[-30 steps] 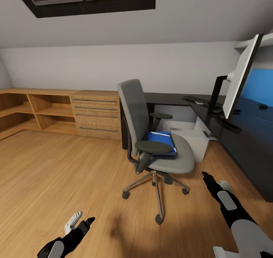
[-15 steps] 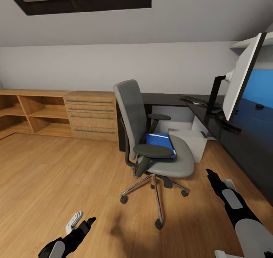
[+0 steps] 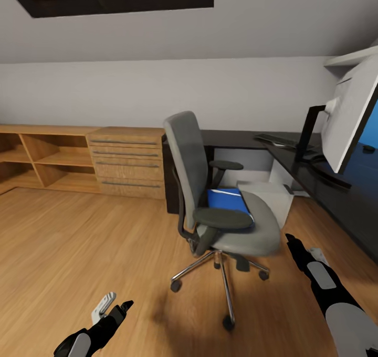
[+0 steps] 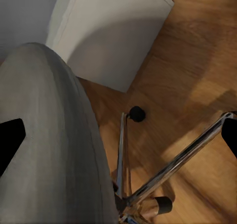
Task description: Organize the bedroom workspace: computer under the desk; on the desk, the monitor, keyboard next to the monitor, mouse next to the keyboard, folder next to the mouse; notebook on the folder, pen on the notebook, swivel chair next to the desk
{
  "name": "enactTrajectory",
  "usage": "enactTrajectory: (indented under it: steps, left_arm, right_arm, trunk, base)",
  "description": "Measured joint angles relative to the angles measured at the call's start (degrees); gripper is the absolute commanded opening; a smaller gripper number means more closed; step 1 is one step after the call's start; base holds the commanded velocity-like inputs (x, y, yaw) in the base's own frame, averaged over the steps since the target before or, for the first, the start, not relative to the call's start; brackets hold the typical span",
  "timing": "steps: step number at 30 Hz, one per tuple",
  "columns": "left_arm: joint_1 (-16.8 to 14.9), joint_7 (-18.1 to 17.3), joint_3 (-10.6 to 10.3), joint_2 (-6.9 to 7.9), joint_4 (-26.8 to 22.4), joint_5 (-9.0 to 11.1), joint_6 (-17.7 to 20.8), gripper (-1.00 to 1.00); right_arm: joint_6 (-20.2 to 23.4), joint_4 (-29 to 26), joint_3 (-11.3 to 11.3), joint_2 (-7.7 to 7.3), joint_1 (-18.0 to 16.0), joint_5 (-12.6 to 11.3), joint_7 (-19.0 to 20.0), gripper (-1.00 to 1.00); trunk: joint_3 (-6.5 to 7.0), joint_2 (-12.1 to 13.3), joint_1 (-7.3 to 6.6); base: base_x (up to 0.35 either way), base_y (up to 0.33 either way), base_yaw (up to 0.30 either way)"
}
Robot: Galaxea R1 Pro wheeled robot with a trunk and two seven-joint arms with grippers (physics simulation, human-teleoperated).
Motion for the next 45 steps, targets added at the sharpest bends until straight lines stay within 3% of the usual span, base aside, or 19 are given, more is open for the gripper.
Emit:
enactTrajectory:
  steps: [12, 25, 35, 41, 45]
  left_arm:
    - [0.0, 0.1, 0.0, -0.29, 0.0, -0.1, 0.0, 1.00]
    - [0.0, 0.1, -0.1, -0.47, 0.1, -0.1, 0.0, 1.00]
    - [0.0, 0.0, -0.1, -0.56, 0.1, -0.3, 0.1, 1.00]
    - [0.0, -0.1, -0.1, -1.80, 0.1, -0.4, 0.1, 1.00]
    - [0.0, 0.0, -2.0, -2.41, 0.1, -0.3, 0.0, 1.00]
  right_arm:
    - [0.3, -0.1, 0.0, -0.13, 0.0, 0.0, 0.0, 1.00]
    - [0.4, -0.1, 0.0, -0.16, 0.0, 0.0, 0.1, 1.00]
    - [0.6, -0.5, 0.3, 0.68, 0.2, 0.0, 0.0, 1.00]
    - [0.6, -0.8, 0.5, 0.99, 0.3, 0.4, 0.0, 1.00]
    - [0.6, -0.9, 0.6, 1.37, 0.3, 0.6, 0.1, 1.00]
  trunk:
    - [0.00, 0.0, 0.01]
    - [0.00, 0.0, 0.03]
    - [0.00, 0.0, 0.02]
    - [0.00, 0.0, 0.02]
    - [0.02, 0.0, 0.02]
  base:
    - [0.295, 0.003, 0.000]
    - [0.035, 0.000, 0.006]
    - [0.001, 0.000, 0.198]
    - [0.000, 0.000, 0.243]
    - [0.000, 0.000, 0.244]
